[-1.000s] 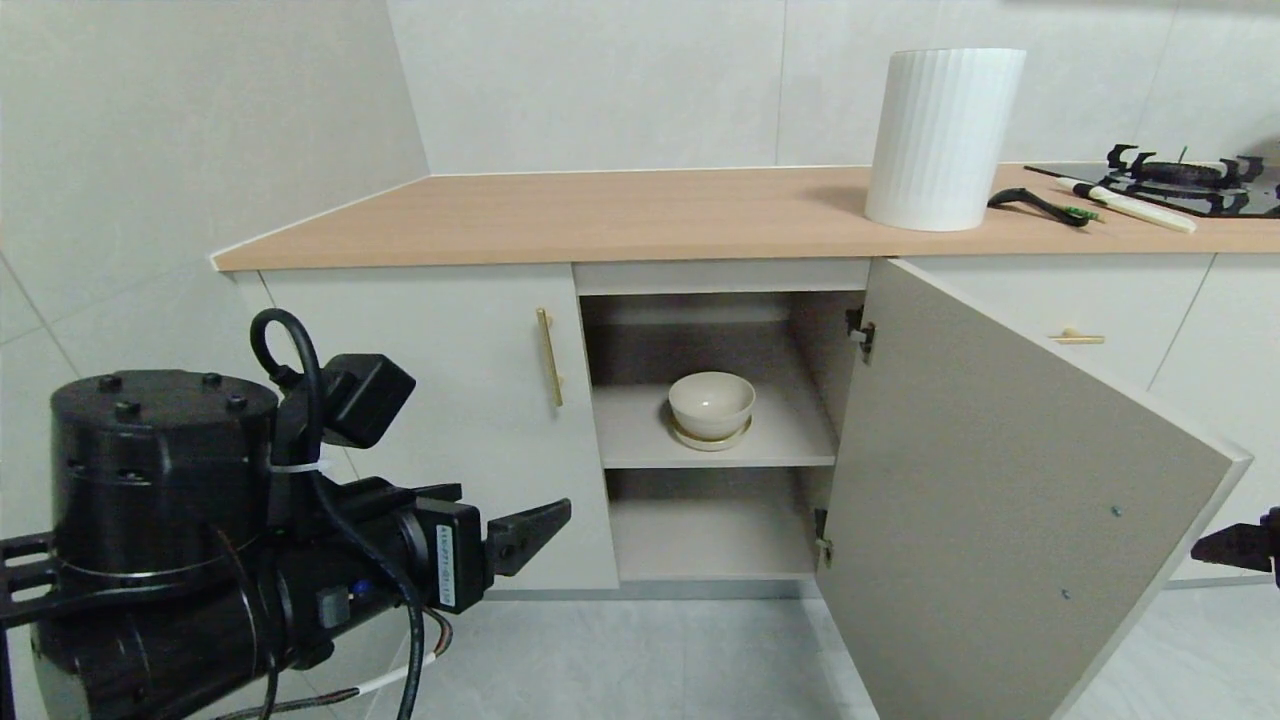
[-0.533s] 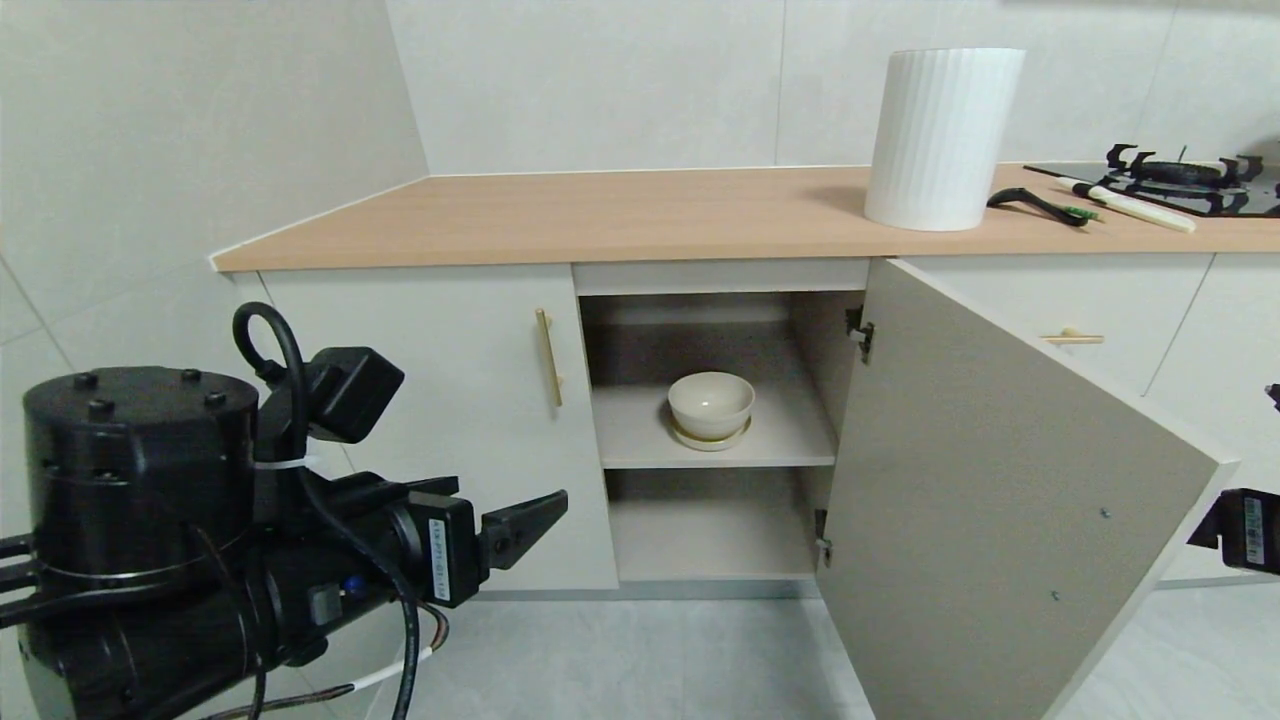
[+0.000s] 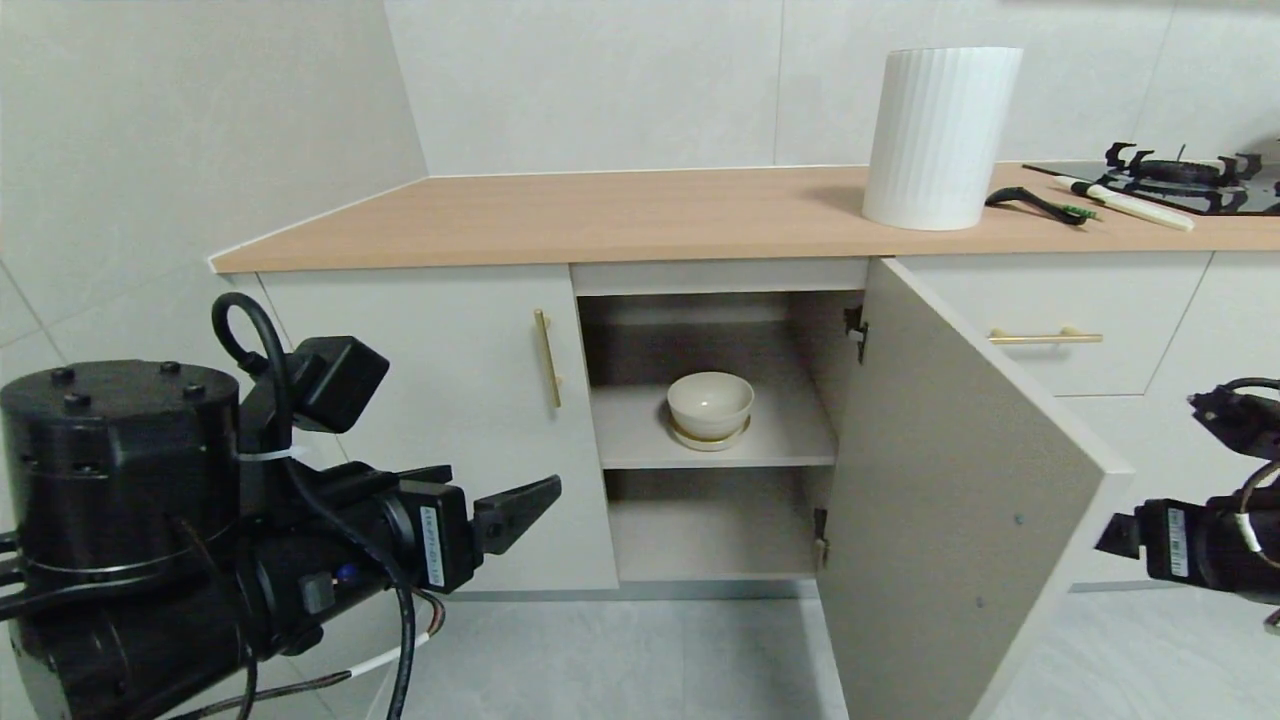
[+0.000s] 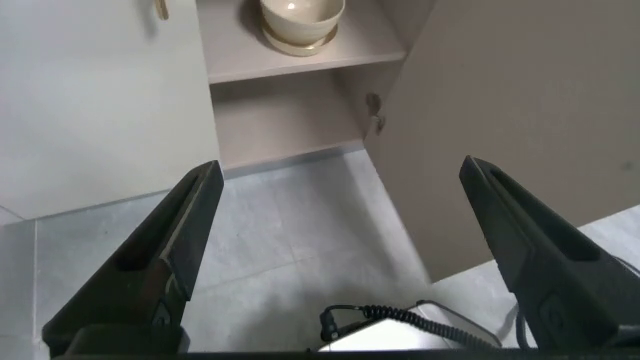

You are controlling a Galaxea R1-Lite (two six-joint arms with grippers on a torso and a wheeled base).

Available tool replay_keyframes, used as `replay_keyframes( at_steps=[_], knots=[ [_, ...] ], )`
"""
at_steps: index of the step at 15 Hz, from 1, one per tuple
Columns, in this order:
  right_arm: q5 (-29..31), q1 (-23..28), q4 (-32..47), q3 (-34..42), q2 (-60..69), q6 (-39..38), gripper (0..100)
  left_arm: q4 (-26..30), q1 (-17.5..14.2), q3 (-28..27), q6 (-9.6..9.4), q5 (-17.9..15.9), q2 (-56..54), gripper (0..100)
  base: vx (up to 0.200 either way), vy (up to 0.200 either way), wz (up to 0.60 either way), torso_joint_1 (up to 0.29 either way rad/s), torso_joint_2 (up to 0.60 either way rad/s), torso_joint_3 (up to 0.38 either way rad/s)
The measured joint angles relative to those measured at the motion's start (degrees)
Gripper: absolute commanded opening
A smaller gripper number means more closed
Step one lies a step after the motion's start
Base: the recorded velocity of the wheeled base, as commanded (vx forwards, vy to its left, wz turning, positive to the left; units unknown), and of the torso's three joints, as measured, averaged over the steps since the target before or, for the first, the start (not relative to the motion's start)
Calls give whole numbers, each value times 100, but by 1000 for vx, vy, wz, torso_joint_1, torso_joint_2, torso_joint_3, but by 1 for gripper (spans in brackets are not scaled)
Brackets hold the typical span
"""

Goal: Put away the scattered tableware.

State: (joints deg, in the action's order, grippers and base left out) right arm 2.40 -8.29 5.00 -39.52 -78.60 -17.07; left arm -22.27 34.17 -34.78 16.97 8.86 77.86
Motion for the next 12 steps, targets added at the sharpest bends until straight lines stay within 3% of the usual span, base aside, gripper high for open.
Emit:
replay_keyframes(
  at_steps=[6,12],
  knots=[
    [0,-1499,-1424,-96,-1178,-234,100,-9,-27,41,-22,-16,-113,100,0,0,0,0,0,0],
    [-183,-1935,-2144,-984,-2599,-290,100,-13,-24,30,-30,-16,-121,100,0,0,0,0,0,0]
  ],
)
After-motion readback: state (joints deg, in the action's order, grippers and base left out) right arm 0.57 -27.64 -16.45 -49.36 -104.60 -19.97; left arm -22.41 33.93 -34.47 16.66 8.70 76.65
